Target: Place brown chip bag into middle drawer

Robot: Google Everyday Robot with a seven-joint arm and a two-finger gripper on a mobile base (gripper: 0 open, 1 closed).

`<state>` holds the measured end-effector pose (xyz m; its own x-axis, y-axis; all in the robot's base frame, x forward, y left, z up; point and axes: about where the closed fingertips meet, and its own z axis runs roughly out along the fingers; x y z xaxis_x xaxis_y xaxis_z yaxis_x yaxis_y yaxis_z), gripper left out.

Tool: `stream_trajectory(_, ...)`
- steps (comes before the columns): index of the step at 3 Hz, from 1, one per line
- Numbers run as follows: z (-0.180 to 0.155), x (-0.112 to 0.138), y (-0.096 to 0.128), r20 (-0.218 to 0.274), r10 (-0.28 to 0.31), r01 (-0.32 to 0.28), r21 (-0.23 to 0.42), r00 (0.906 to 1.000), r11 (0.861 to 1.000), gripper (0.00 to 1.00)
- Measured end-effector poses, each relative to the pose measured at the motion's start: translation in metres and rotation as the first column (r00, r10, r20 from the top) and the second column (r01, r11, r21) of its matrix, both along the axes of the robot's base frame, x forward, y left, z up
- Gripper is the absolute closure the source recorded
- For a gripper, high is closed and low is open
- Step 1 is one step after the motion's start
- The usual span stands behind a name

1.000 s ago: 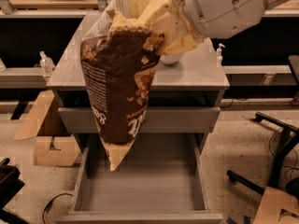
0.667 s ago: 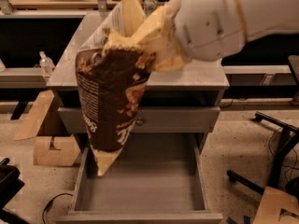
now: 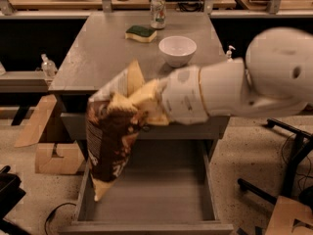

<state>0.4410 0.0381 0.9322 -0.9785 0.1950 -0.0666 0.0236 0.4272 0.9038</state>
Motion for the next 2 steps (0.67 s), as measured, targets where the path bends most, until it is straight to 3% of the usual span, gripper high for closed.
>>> stream_trajectory(1,-0.107,-0.005,-0.016,-0.147,-0.061,0.056,-0.037,0.9872,0.998,1.0)
stream_trajectory(2,-0.149,-0.006,-0.028,-0.222,-0.092,0.079,-0.067,0.9706,0.995,1.0)
